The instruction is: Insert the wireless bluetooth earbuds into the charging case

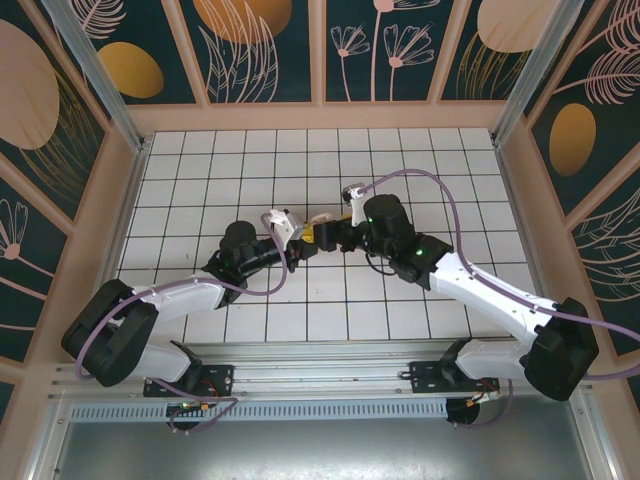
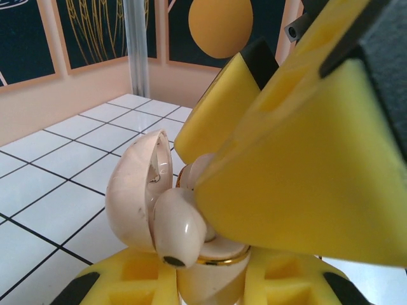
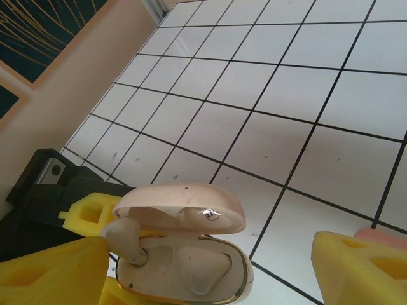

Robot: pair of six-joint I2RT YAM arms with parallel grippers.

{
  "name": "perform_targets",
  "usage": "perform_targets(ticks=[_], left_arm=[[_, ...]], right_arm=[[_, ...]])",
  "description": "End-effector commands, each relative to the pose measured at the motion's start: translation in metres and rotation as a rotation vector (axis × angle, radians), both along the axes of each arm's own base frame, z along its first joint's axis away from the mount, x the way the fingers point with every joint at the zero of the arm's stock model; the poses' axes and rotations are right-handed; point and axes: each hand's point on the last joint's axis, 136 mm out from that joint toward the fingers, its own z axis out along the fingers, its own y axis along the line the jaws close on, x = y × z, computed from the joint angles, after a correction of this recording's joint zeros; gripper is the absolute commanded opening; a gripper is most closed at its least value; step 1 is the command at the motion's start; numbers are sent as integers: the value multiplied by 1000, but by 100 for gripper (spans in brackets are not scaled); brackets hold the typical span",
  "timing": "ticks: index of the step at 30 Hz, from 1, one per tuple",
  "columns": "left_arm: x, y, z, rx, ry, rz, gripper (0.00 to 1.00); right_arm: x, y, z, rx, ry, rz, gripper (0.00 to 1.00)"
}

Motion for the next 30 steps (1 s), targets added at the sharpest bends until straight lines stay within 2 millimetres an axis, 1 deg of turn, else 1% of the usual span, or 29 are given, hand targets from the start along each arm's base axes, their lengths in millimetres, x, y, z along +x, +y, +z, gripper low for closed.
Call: perform_targets(ticks=[1, 7, 11, 18, 30], left_arm=[[-4, -4, 24, -36, -69, -36, 12], [-5, -4, 24, -37, -70, -41, 12], [-5, -4, 24, -36, -71, -40, 12], [-5, -3, 26, -37, -73, -37, 12], [-5, -3, 26, -34, -76, -33, 11]], right_arm=[[9, 3, 14, 43, 4, -17, 82], [11, 4, 7, 37, 39, -15, 81], [14, 0, 5, 27, 59, -40, 80], [15, -7, -2, 7, 88, -62, 76], [10, -13, -2, 17, 112, -58, 72]])
